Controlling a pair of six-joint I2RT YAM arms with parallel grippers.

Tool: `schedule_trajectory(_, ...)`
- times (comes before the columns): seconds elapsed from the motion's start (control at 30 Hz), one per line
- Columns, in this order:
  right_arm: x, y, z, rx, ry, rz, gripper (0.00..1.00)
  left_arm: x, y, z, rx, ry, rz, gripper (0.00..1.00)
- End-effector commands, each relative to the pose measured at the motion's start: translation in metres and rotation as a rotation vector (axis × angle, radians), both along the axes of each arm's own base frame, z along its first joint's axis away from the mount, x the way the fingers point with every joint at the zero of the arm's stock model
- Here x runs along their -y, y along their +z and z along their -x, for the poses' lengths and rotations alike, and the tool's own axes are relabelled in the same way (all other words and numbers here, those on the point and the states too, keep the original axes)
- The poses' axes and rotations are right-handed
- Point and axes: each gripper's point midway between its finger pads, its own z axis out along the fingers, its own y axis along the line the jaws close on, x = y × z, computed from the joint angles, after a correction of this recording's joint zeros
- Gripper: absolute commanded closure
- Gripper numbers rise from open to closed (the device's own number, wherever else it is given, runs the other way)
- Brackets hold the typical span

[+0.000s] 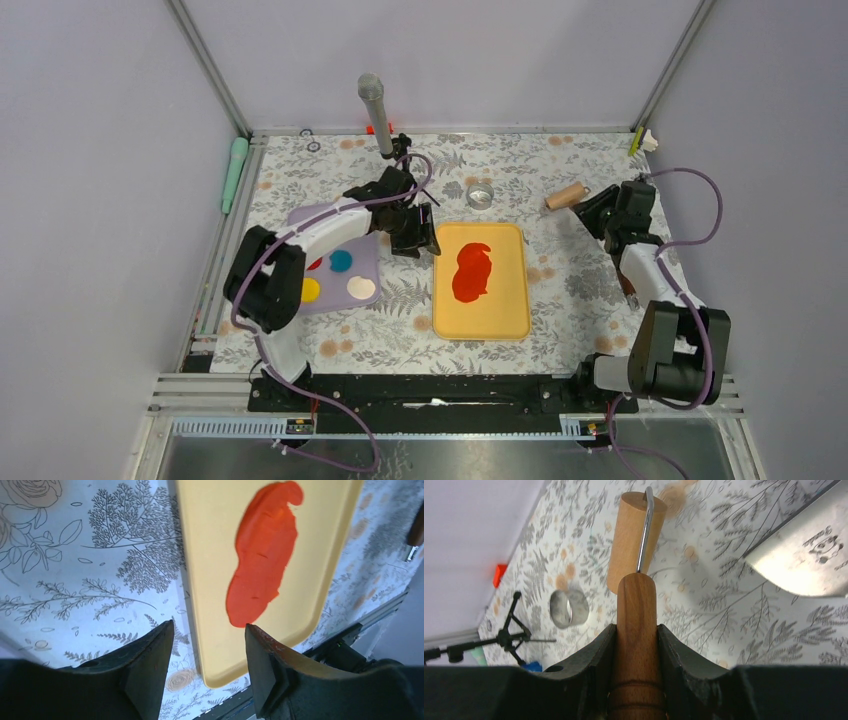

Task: Roll out the dumpling wrappers from the dough
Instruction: Place the rolling pin at the center of the board.

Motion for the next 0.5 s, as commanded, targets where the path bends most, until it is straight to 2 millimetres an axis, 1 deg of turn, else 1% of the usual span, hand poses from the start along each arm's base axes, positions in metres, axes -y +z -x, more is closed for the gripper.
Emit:
schedule_trajectory(0.0,0.017,0.007,-0.031,0.143,-0.062,-0.073,1.00,-0.007,0.029,0.004,0.093,-0.034,0.022,0.43)
schedule_trajectory(0.1,0.018,-0.011,-0.033,0.136,-0.092,-0.109,1.00,-0.006,0.031,0.007,0.097,-0.049,0.036,0.43)
schedule_trajectory(0.17,0.019,-0.023,-0.030,0.114,-0.113,-0.132,1.00,-0.005,0.033,0.009,0.094,-0.060,0.050,0.42)
schedule_trajectory(0.2,0.019,-0.028,-0.028,0.099,-0.120,-0.137,0.98,-0.004,0.035,0.011,0.092,-0.067,0.058,0.41)
schedule_trajectory(0.23,0.019,-0.035,-0.024,0.071,-0.130,-0.141,0.93,-0.002,0.037,0.013,0.089,-0.076,0.071,0.40)
schedule_trajectory(0.27,0.019,-0.040,-0.020,0.051,-0.137,-0.143,0.84,-0.001,0.040,0.014,0.091,-0.084,0.080,0.38)
schedule_trajectory(0.33,0.019,-0.046,-0.011,0.017,-0.144,-0.139,0.55,-0.002,0.046,0.016,0.104,-0.096,0.084,0.33)
schedule_trajectory(0.37,0.019,-0.048,-0.005,-0.002,-0.147,-0.133,0.38,-0.003,0.048,0.016,0.106,-0.101,0.079,0.31)
schedule_trajectory(0.4,0.020,-0.049,0.001,-0.022,-0.148,-0.120,0.26,-0.004,0.050,0.016,0.112,-0.107,0.077,0.29)
schedule_trajectory(0.47,0.021,-0.050,0.014,-0.063,-0.146,-0.090,0.09,-0.003,0.055,0.017,0.122,-0.122,0.080,0.26)
